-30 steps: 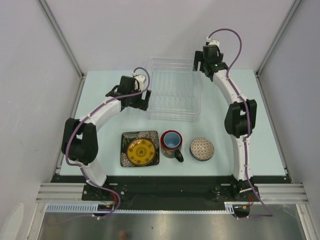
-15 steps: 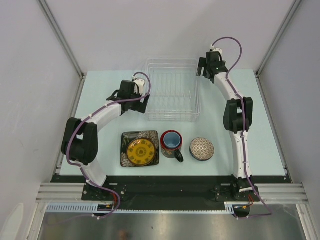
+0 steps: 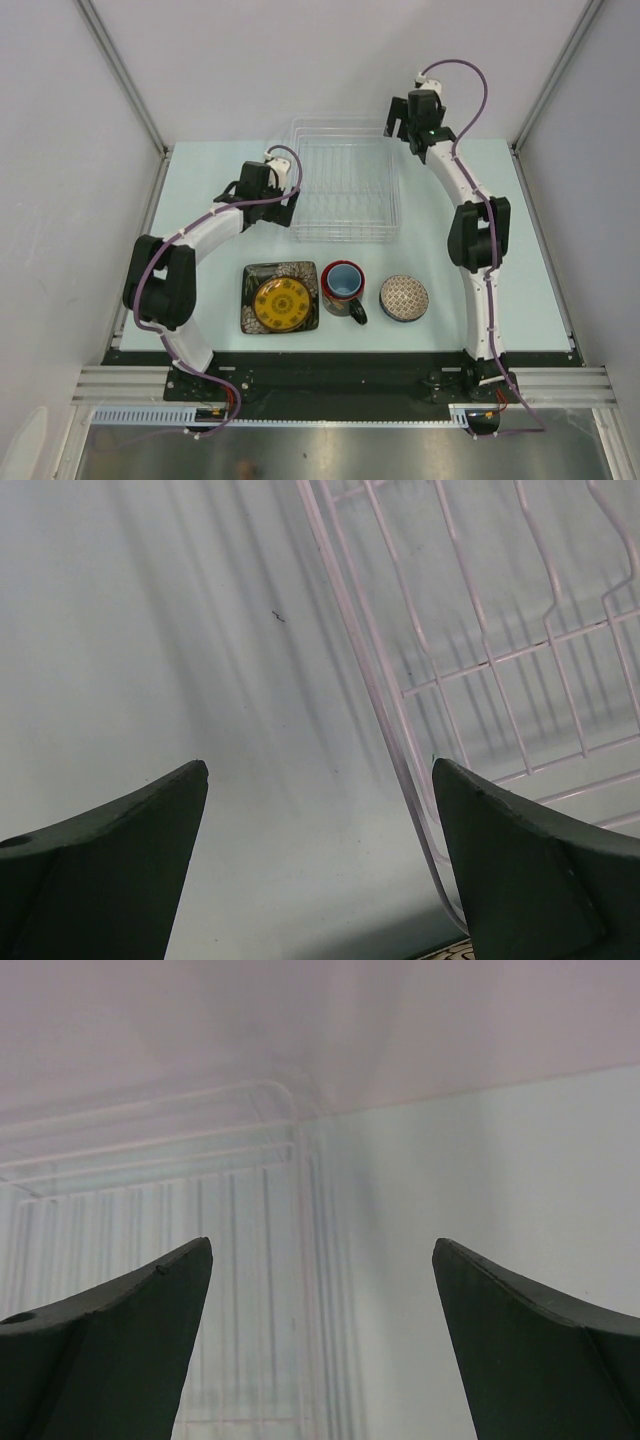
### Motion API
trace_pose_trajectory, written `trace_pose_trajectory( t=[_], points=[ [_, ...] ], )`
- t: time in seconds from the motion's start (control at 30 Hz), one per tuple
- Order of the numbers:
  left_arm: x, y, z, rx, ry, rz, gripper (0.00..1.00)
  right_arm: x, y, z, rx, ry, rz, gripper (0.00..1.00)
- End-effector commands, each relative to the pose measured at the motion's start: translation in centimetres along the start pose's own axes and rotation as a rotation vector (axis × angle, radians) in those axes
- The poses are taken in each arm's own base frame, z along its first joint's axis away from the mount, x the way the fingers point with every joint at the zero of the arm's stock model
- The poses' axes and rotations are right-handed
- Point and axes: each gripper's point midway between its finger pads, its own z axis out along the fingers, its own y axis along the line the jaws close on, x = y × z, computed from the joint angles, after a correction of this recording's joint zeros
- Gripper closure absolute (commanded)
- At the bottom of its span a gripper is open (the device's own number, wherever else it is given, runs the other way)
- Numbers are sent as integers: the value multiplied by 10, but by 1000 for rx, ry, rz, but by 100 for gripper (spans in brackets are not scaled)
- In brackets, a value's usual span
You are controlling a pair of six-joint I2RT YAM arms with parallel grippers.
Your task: Load the mixed dishes into the dish rack
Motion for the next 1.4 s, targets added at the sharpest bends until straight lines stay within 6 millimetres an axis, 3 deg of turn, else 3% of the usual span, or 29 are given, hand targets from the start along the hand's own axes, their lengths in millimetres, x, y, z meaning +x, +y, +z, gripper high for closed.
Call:
trace_pose_trajectory(
  t=[0.0, 0.03, 0.13, 0.17, 0.27, 0.57, 0.8, 0.87, 0.97, 1.0, 1.03, 1.1, 1.13, 1.17, 1.2, 1.23, 1.3, 1.37],
  points=[
    [-1, 5, -4, -19, -8, 24, 0, -21, 23, 6, -58, -60, 18, 2],
    [-1, 5, -4, -19, -8, 24, 0, -9, 24, 14, -59, -43, 12, 2],
    [0, 6, -2, -19, -8, 28, 0, -1, 20, 24, -49, -26, 12, 2],
    [0, 6, -2, -19, -7, 30, 0, 12, 16, 32, -37, -1, 10, 2],
    [-1, 7, -4, -24, -9, 31, 0, 26, 4, 43, -9, 28, 12, 3],
    [3, 19, -5, -51, -1, 41, 0, 49, -50, 52, 141, 84, -2, 4],
    [13, 37, 1, -110, 13, 59, 1, 32, -78, 28, 232, 56, -72, 5],
    [14, 44, 4, -133, 10, 65, 0, 40, -88, 22, 251, 77, -82, 5],
    [11, 57, 11, -168, 7, 75, 0, 35, -94, 8, 267, 70, -70, 5],
    [9, 65, 12, -189, 6, 73, 0, 51, -100, 6, 281, 100, -80, 5],
    [11, 69, 17, -196, 15, 73, 0, 40, -101, -4, 281, 81, -75, 5],
    [1, 82, 20, -227, 4, 64, 0, 55, -110, -12, 300, 109, -84, 5],
    [4, 86, 27, -231, 21, 63, 0, 48, -112, -22, 302, 96, -81, 5],
    [-8, 94, 28, -248, 0, 59, 0, 48, -115, -26, 303, 94, -74, 6],
    [-9, 97, 31, -261, 12, 59, 0, 62, -120, -30, 310, 121, -81, 6],
    [-20, 102, 37, -270, 5, 60, 0, 55, -121, -39, 310, 109, -77, 6],
    [-22, 107, 44, -277, 29, 49, 0, 70, -129, -46, 331, 141, -86, 6],
    [-35, 111, 55, -286, 17, 48, 0, 69, -131, -58, 334, 135, -71, 7]
  ],
)
